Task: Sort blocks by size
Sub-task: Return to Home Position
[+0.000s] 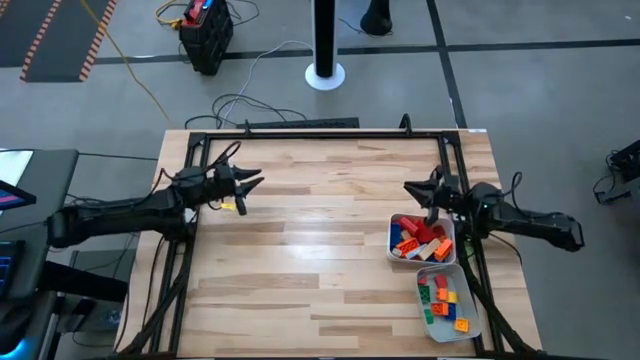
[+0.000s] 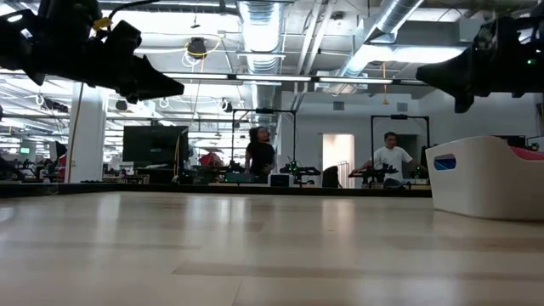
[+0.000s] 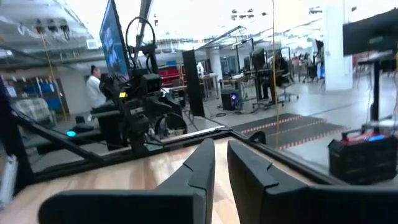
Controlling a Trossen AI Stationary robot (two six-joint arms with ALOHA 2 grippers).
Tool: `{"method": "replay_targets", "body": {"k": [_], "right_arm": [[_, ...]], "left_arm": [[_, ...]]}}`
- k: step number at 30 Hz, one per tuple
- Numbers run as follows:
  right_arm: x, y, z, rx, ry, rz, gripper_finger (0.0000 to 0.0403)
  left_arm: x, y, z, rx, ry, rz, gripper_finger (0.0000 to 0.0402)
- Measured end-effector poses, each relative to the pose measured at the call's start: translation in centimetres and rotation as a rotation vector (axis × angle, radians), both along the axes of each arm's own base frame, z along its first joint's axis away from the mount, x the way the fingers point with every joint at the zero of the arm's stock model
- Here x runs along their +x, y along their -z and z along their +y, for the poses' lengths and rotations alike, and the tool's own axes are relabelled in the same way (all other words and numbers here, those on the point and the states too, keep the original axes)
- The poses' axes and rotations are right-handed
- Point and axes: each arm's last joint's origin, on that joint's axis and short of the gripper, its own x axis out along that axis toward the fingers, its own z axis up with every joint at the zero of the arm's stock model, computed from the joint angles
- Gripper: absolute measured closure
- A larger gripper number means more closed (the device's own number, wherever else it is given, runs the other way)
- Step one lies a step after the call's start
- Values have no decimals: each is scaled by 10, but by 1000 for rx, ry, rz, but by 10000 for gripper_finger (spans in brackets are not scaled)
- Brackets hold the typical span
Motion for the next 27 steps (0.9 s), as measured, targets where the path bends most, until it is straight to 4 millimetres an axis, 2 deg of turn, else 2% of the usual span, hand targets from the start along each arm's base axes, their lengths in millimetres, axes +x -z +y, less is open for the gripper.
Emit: {"method": "replay_targets", "body": {"k": [7, 13, 16, 20, 27], "right_arm": [[-1, -2, -2, -111, 31, 11, 332], [-1, -1, -4, -104, 74, 25, 332], [-1, 1, -4, -35, 61, 23, 332], [0, 5, -5, 31, 52, 39, 332], [0, 13, -5, 41, 56, 127, 332]], "left_arm": [[-16, 18, -1, -12, -42, -48, 341], [-26, 31, -4, -68, -59, -107, 362], [-29, 35, -5, -103, -69, -152, 371], [-31, 37, -2, -167, -186, -190, 381], [-33, 28, -1, -114, -264, -239, 382]]}}
